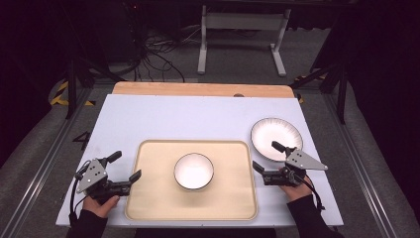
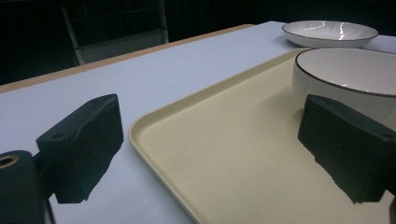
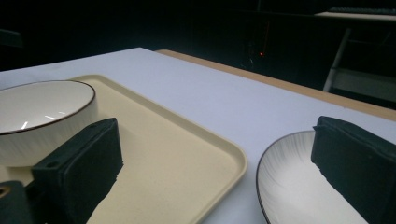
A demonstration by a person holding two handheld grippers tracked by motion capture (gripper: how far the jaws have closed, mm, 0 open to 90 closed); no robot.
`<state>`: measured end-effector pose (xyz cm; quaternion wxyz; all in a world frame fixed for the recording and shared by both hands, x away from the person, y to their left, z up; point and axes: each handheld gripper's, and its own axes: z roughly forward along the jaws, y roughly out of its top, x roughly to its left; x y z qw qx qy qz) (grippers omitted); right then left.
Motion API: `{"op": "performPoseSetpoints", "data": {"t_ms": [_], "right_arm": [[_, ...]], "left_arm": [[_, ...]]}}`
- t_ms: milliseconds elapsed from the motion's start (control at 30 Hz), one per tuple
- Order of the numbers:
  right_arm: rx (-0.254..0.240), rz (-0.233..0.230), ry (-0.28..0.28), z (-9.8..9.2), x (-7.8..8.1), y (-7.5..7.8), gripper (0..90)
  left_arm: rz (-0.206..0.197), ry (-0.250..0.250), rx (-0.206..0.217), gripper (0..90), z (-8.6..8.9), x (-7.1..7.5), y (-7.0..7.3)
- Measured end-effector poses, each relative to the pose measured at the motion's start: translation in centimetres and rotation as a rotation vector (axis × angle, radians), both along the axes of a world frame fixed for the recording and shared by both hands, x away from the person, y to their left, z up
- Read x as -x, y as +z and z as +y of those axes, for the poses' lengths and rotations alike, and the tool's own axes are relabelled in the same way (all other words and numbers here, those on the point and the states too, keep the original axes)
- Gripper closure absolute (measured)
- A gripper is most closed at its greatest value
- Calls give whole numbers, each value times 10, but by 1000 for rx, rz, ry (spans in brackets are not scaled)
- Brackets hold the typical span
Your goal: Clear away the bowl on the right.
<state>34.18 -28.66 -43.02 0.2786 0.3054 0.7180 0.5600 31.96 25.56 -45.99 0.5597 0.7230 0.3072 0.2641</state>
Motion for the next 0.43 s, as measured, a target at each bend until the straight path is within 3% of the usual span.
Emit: {"op": "performPoseSetpoints", "data": {"t_ms": [433], "right_arm": [[29, -21, 8, 4, 2, -11, 18]], "left_arm": [[-2, -4, 3, 74, 0, 0, 0]]}}
